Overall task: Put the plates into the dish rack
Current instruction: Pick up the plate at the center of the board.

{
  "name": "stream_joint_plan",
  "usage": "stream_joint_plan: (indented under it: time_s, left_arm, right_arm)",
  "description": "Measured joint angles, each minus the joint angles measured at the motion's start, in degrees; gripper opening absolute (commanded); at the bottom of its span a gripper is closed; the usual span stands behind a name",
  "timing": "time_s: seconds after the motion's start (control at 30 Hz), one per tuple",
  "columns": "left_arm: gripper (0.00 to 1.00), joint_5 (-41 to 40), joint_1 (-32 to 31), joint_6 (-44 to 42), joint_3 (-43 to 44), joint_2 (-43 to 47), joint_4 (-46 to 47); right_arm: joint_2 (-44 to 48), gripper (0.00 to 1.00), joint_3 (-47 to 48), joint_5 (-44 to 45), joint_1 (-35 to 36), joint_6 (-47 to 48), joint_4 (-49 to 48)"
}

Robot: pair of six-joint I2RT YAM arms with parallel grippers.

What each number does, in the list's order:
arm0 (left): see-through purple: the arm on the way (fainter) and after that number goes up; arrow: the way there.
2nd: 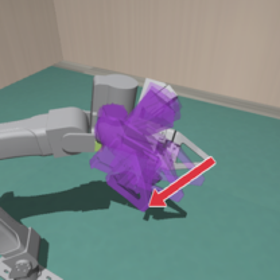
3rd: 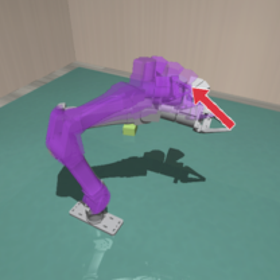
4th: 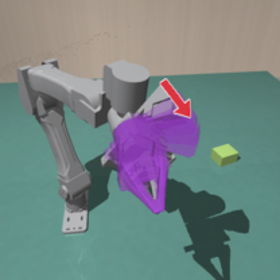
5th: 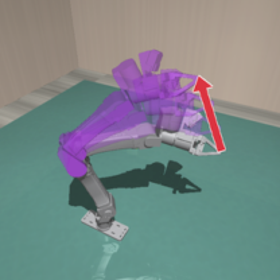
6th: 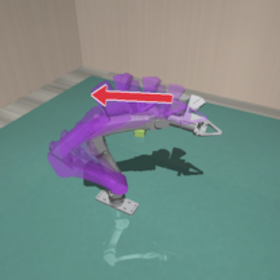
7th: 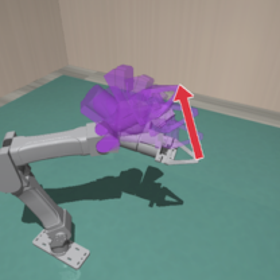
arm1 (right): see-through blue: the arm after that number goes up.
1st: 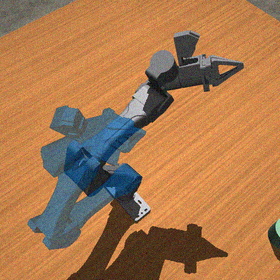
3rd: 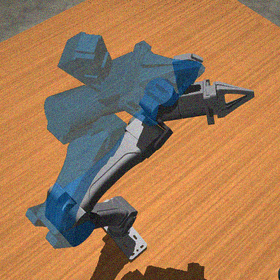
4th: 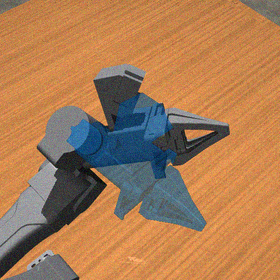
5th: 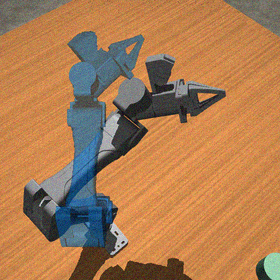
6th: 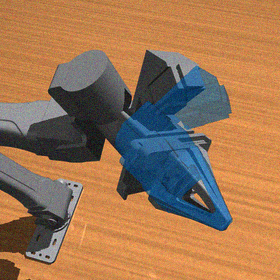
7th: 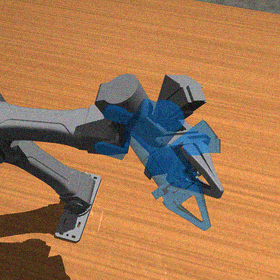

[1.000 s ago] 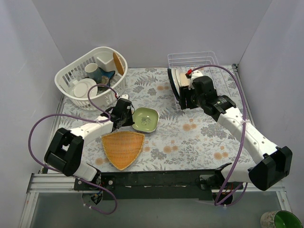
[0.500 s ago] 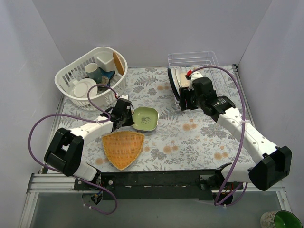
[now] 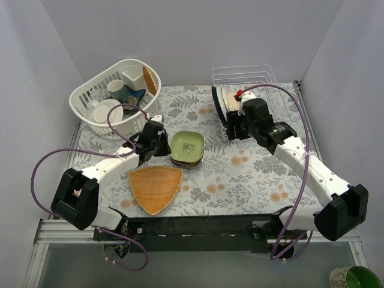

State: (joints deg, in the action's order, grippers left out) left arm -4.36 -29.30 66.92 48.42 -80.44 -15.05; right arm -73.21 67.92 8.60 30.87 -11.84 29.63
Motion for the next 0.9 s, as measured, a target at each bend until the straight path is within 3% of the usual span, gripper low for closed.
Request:
stream_joint_plan:
  time_s: [0.47,0.67,0.9]
  left_arm:
    - [0.0,1.8,0.0,0.2,1.1,2.8,-1.2]
    - [0.0,1.9,0.0,0.7,1.1,3.0,-1.2]
    - [0.0,2.5,0.0,1.7,0.9,4.0,-1.0]
  right_arm:
    - [0.0,0.74,-0.3,-3.0,0.0,-0.9,-0.2]
    - [0.0,0.75,-2.4,-10.9,0.0,-4.6,-3.4]
    - [-0.3,0.77,-12.2,-20.9,0.0,-12.5,-11.2]
